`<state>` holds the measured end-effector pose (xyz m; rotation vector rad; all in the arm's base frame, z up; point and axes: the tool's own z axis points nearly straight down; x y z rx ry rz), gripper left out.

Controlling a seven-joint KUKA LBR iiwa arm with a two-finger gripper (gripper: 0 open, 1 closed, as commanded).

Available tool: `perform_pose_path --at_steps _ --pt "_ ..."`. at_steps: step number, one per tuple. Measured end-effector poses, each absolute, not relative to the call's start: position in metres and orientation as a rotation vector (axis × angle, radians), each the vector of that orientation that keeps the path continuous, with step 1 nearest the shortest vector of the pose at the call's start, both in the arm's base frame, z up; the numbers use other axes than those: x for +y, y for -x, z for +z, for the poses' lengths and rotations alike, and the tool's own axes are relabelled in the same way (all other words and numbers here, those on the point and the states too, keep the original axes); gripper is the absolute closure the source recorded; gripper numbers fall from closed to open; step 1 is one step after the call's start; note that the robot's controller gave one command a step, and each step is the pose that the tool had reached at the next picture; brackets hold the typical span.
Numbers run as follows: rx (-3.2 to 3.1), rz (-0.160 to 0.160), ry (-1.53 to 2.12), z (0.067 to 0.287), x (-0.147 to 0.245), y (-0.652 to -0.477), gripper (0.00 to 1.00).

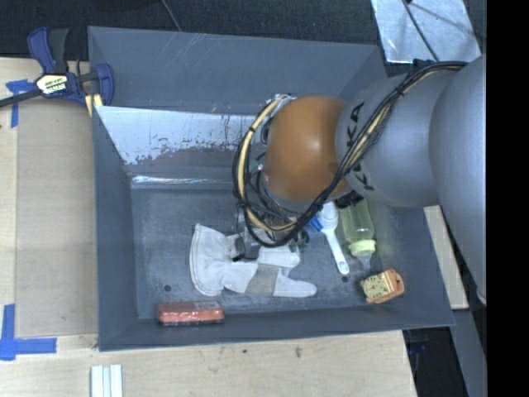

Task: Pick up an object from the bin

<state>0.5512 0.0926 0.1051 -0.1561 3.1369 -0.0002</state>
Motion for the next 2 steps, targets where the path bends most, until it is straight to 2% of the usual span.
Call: perform_pose_path --at_steps 2 --pt "3.134 0.000 0.155 0.133 0.093 -0.552 1.00"
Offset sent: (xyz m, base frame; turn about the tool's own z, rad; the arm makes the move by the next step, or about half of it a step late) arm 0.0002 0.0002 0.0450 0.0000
